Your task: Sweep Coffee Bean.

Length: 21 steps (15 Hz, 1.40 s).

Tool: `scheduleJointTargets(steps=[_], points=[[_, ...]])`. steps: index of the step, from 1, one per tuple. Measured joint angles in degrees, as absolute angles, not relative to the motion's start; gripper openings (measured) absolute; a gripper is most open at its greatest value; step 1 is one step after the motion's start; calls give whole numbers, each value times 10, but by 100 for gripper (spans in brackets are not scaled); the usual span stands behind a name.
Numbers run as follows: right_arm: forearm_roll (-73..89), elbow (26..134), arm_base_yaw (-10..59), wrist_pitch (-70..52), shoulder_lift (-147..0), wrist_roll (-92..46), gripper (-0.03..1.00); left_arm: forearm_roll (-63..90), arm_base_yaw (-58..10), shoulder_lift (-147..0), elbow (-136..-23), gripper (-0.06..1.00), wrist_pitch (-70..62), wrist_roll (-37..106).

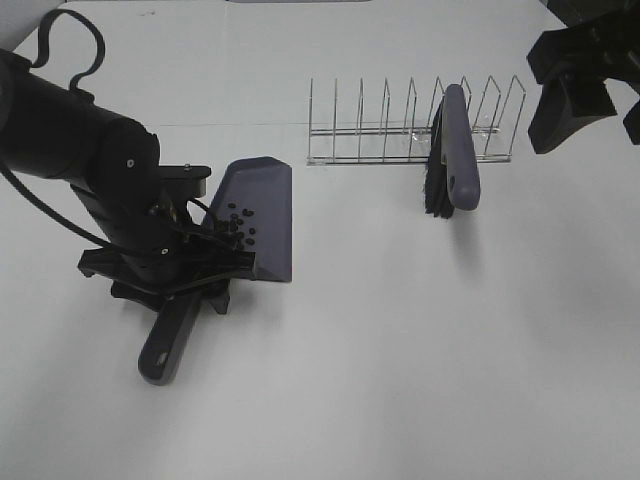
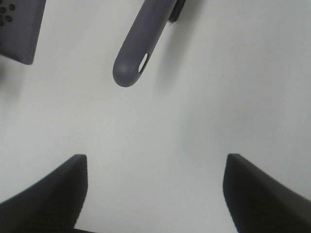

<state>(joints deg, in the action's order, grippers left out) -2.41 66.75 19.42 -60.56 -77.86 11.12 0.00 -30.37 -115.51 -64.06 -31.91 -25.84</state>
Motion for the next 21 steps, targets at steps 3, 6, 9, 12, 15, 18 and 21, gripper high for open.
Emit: scheduleJointTargets(steps=[3,6,9,12,15,18,21], points=[[-24,633,194,-605,-755,111,68,-7,-304,-1085,-641,72,-352,-252],[-24,572,194,-607,-699,112,68,-40,-304,-986,-641,73,-427,-250],[-24,501,194,-625,-621,112,68,-74,-304,-873,-641,73,-578,-233],[-24,435,194,-630,-548,112,68,-79,-304,-760,-640,73,-678,-213],[-22,346,194,-631,-432,112,68,-79,-304,-572,-595,73,-695,-201],[-22,308,194,-627,-363,99,68,-79,-304,-456,-511,73,-699,-191],[-7,292,194,-607,-295,65,68,-83,-304,-312,-395,73,-691,-148]])
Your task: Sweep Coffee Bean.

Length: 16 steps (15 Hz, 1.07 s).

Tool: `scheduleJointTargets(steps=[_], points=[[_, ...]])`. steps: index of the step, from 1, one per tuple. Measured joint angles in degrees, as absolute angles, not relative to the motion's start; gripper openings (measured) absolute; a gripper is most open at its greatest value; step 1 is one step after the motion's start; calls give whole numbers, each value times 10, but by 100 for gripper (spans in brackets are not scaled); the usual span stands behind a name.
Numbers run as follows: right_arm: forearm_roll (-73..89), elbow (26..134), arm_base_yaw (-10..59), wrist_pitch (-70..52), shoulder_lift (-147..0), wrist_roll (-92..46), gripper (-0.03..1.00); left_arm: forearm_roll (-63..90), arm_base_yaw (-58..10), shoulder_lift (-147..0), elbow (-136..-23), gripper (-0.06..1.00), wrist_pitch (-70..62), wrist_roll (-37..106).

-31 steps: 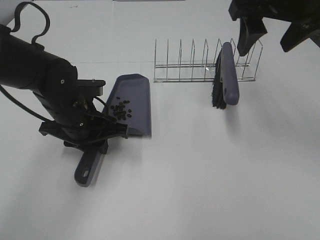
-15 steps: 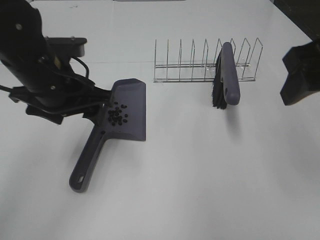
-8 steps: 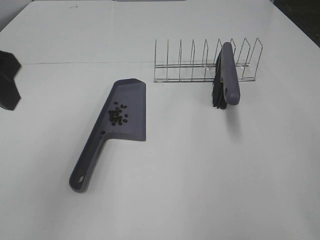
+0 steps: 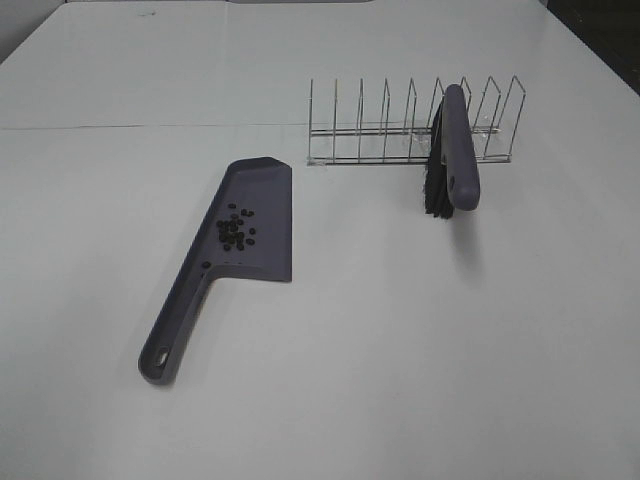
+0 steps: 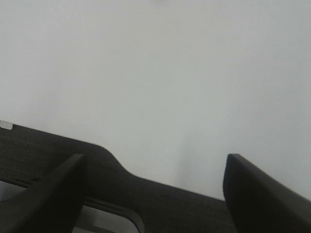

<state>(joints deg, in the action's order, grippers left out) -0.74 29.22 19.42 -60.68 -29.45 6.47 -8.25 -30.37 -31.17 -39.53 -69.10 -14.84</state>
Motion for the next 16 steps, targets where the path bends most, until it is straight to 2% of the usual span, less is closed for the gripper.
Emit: scheduleJointTargets(steps=[2,5,16], points=[[15,291,194,-606,-265,10,68,-83,-304,-199,-313,73,-612,-131],[24,289,194,-606,-258,-28,68,-85,-304,-129,-292,73,-606,-106],[57,290,194,-607,-258,-95,68,0,-304,-115,-288,73,-606,0]])
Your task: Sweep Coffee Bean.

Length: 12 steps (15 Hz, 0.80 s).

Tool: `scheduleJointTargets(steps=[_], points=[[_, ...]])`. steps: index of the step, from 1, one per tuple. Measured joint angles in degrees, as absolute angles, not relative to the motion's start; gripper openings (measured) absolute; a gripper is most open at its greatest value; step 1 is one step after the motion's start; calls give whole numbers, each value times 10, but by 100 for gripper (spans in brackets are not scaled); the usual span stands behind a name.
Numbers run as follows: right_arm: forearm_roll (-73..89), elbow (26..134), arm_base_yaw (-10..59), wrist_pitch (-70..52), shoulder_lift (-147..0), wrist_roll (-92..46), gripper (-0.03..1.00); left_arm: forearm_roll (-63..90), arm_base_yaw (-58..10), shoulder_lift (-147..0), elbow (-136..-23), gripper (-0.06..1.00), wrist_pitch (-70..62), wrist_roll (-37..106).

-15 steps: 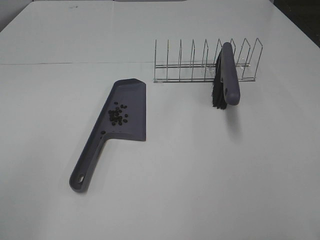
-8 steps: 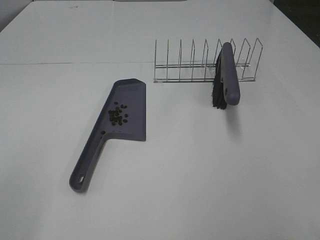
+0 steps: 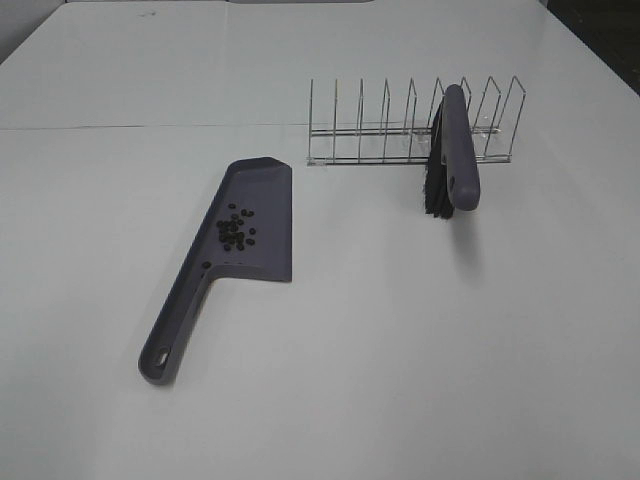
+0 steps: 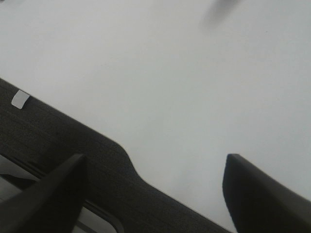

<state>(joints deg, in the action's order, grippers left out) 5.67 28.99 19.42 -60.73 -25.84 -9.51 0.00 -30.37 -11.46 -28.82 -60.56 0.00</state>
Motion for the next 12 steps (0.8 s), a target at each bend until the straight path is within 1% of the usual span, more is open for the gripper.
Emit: scheduleJointTargets(steps=[12], points=[[58,290,194,-608,-258,-98,68,42,-304,-115,-288,73,-606,28]])
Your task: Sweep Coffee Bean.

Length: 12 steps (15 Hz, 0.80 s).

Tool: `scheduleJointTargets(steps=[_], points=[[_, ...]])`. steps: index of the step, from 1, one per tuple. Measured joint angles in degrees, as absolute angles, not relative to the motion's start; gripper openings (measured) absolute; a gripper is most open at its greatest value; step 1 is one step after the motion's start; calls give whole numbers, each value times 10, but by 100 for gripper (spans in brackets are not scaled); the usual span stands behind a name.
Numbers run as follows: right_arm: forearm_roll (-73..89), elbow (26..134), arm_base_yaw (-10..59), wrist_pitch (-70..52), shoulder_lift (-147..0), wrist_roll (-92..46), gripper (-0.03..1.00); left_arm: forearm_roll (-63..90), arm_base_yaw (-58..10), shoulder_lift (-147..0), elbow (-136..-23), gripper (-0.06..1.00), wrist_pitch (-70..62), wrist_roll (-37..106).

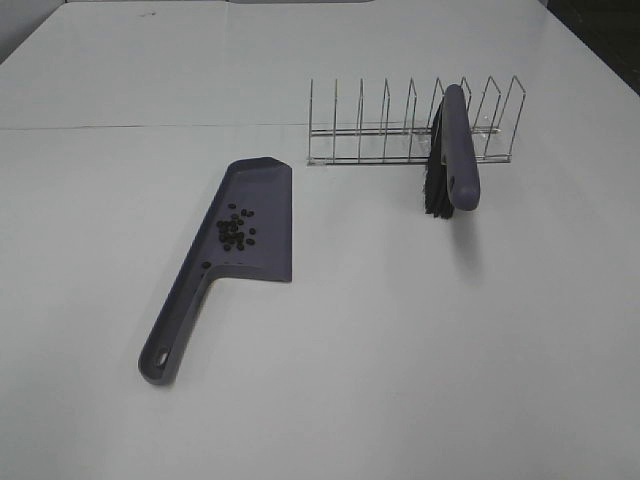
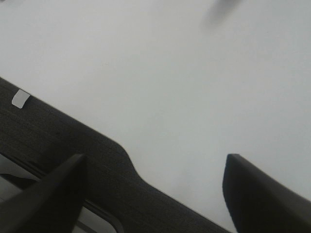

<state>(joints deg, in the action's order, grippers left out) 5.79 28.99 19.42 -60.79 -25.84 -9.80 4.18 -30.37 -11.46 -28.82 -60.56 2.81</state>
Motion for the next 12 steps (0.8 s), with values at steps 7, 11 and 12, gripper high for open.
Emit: scheduleJointTargets(steps=[7,11,12], points=[[58,290,194,-608,-258,-98,68,42,-304,-115,-288,73,-606,29],[62,290,126,-608,-228,-98,68,42,-302,-112,-288,73,-606,30],[62,290,92,-608,-205,-98,68,42,-289,-104,-288,73,-606,30]])
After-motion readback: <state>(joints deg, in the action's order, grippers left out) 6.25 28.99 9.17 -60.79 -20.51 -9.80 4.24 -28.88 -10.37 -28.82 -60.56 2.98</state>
